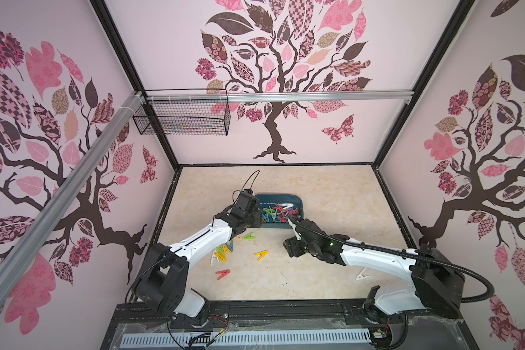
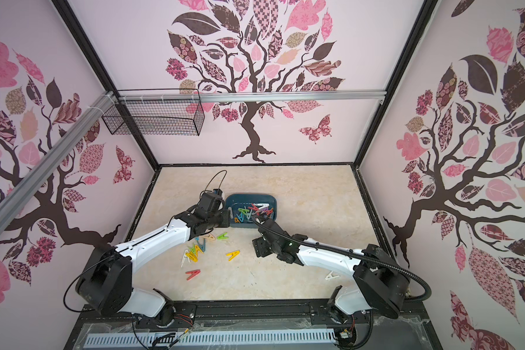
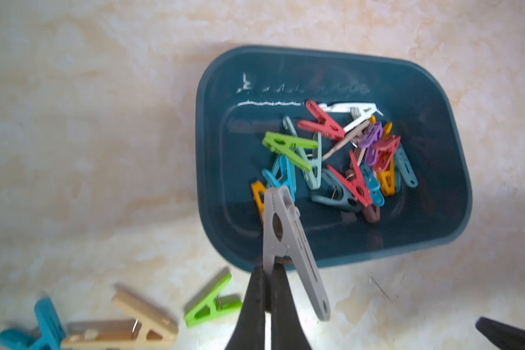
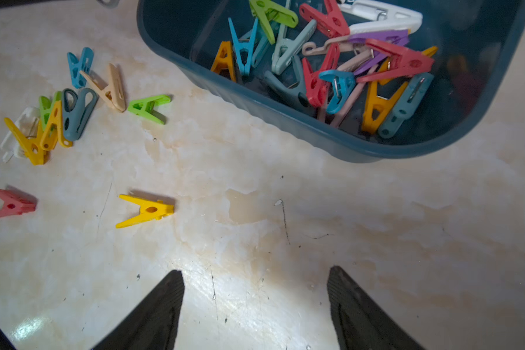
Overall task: Put the clothespins into the storage box
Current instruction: Place the clothespin in the storage box, then pick up the clothespin from the center of the board.
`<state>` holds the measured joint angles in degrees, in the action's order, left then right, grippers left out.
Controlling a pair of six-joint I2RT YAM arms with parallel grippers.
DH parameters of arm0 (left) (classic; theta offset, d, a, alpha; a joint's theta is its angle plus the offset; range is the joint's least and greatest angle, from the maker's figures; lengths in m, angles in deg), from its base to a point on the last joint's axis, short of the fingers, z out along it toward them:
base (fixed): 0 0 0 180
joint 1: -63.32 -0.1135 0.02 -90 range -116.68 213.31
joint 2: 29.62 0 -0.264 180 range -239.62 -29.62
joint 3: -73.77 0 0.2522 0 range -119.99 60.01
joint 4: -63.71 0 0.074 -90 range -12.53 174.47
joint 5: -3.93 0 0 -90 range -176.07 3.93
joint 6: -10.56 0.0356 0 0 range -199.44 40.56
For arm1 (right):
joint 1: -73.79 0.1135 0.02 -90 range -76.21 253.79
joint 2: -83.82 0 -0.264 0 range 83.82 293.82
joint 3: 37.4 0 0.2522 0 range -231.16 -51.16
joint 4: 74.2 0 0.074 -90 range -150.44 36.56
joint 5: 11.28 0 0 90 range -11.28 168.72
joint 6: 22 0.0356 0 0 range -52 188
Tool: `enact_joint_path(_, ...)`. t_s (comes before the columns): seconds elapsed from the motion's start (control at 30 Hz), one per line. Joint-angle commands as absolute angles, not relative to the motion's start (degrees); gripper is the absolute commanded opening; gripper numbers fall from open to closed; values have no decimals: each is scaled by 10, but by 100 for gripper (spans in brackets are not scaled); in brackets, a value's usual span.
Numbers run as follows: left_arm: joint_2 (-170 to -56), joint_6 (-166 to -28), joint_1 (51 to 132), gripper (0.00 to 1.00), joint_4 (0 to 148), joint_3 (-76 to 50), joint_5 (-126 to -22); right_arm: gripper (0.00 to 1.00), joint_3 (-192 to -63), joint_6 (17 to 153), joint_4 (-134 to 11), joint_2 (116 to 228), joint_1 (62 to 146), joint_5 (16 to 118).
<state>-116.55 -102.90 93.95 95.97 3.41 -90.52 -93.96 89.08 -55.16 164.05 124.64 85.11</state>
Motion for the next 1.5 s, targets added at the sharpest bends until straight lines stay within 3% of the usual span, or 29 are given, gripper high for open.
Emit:
enact_joint_path(0.0, -1204, -994, 929, 3, 930, -22, -905, 78, -970, 901, -551, 1650, 1250, 852)
enact_joint_path(0.17, -1237, -995, 914, 25, 949, -60, -916, 78, -970, 899, -543, 1657, 1250, 849)
enact_joint_path(0.23, -1227, -995, 914, 29, 960, -62, -911, 78, -960, 900, -545, 1651, 1250, 850)
enact_joint_path(0.53, -1079, -1032, 921, 31, 995, 57, -860, 77, -932, 905, -540, 1627, 1249, 811)
enact_joint_path(0.87, -938, -1122, 1035, 32, 1064, 211, -869, 76, -916, 910, -519, 1594, 1284, 777)
enact_joint_path(1.13, -943, -1148, 1085, 33, 1045, 257, -874, 74, -909, 919, -537, 1606, 1301, 767)
enact_joint_path(1.47, -1004, -1134, 1091, 34, 1002, 272, -845, 74, -892, 826, -524, 1592, 1348, 790)
